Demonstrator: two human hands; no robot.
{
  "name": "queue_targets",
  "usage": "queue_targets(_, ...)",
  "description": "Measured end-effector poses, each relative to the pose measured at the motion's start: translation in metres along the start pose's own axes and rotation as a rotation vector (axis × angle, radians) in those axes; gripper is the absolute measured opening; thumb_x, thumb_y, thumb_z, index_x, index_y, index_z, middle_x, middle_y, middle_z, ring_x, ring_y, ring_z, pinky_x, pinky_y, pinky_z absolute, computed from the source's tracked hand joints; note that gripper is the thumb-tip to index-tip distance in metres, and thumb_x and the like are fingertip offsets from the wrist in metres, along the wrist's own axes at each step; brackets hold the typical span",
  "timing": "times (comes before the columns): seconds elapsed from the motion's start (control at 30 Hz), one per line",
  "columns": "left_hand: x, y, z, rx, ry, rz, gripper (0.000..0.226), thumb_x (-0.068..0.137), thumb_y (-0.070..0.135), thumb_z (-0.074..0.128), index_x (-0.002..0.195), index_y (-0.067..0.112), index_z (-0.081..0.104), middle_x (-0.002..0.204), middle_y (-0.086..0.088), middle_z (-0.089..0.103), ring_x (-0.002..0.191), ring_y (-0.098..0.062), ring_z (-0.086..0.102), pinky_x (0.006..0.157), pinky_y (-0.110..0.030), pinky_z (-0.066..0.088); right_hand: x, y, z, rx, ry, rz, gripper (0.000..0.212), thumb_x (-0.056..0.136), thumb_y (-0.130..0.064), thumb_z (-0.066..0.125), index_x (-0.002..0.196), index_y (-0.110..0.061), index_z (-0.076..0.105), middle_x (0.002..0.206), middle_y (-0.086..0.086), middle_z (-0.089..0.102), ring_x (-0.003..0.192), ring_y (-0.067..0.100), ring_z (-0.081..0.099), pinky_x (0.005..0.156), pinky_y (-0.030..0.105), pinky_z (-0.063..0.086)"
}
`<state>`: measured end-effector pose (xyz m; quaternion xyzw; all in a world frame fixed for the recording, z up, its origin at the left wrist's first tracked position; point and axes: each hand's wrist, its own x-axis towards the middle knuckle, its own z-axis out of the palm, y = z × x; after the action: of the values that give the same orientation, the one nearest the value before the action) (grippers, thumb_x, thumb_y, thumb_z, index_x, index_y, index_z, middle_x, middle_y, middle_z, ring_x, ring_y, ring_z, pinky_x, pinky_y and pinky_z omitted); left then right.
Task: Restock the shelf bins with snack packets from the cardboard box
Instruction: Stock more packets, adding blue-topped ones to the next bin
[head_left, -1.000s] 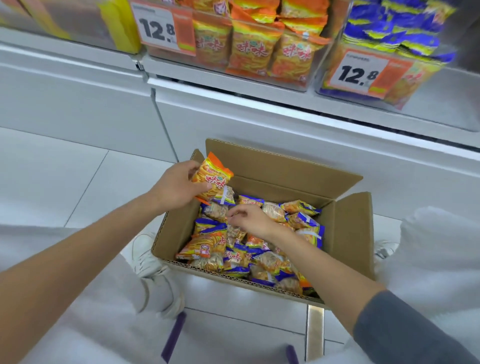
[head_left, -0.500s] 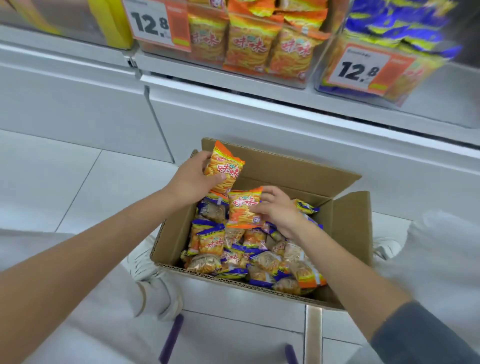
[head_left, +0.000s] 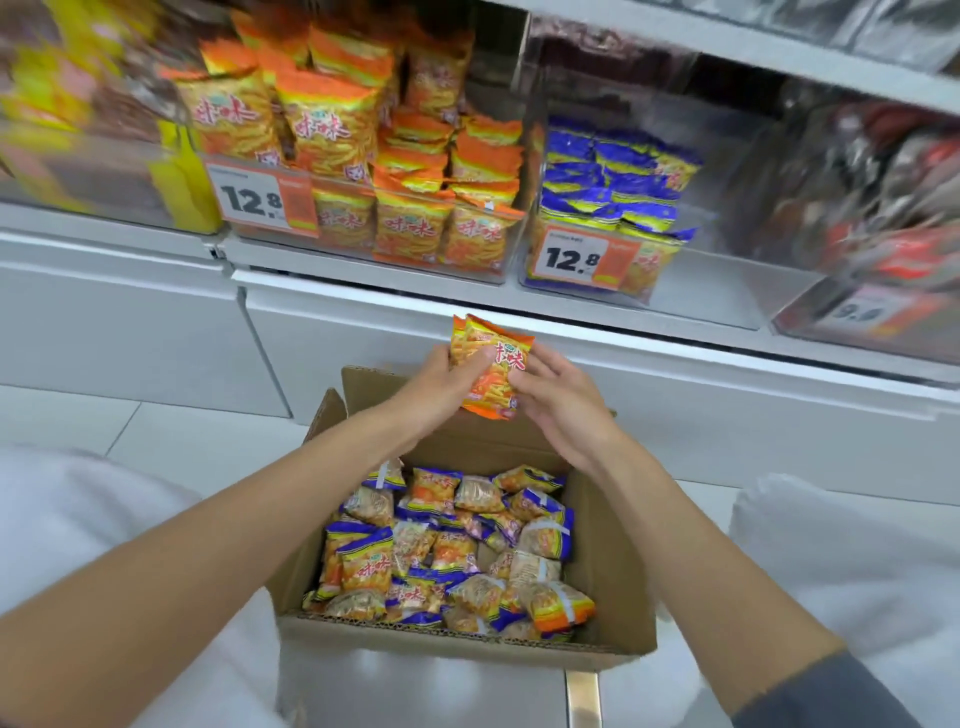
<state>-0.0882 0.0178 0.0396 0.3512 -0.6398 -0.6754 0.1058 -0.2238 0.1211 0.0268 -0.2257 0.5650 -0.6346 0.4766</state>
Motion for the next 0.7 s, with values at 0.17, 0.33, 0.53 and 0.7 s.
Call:
queue_targets(0.17,-0.003,0.029,-0.020,-0.097,0.086,0.064,0.045,0.100,0.044,0.042,0.130,0.011,0.050,0.116,-0.011,0.068,0.103,-0.022,0.068,0.088,-0.041,0.057,-0.002,-0.047,0.039,-0.260,-0.062,-0.074,0.034,0.093,-0.015,0.062,0.127,-0.019,0.059,0.119,0.003,0.067,0.106,0.015,0.065,0.085,0.023,0.051)
queue_targets(0.33,-0.007,0.096,-0.051,0.138,0.145,0.273,0.048,0.101,0.046,0.035,0.134,0.014,0.049,0.126,-0.001,0.057,0.110,-0.016,0.054,0.092,-0.032,0.042,0.024,-0.096,0.077,-0.253,-0.054,-0.119,0.081,0.077,-0.029,0.081,0.144,-0.017,0.039,0.135,0.009,0.059,0.112,0.023,0.065,0.083,0.030,0.052)
queue_targets(0.53,0.028,0.139,-0.110,0.805,0.382,0.508,0.062,0.097,0.061,0.027,0.129,0.016,0.056,0.132,-0.009,0.052,0.126,-0.029,0.043,0.102,-0.046,0.033,0.074,-0.141,0.109,-0.274,0.087,-0.208,0.102,0.048,-0.041,0.090,0.137,-0.029,0.042,0.126,0.007,0.061,0.109,0.025,0.065,0.089,0.049,0.056)
queue_targets(0.7,0.076,0.140,-0.175,1.339,0.757,0.760,0.055,0.096,0.050,0.025,0.129,0.021,0.058,0.142,-0.004,0.050,0.136,-0.024,0.038,0.111,-0.048,0.021,0.148,-0.169,0.115,-0.350,0.225,-0.371,0.077,0.068,-0.019,0.083,0.130,-0.030,0.039,0.116,0.003,0.064,0.103,0.018,0.065,0.084,0.033,0.055)
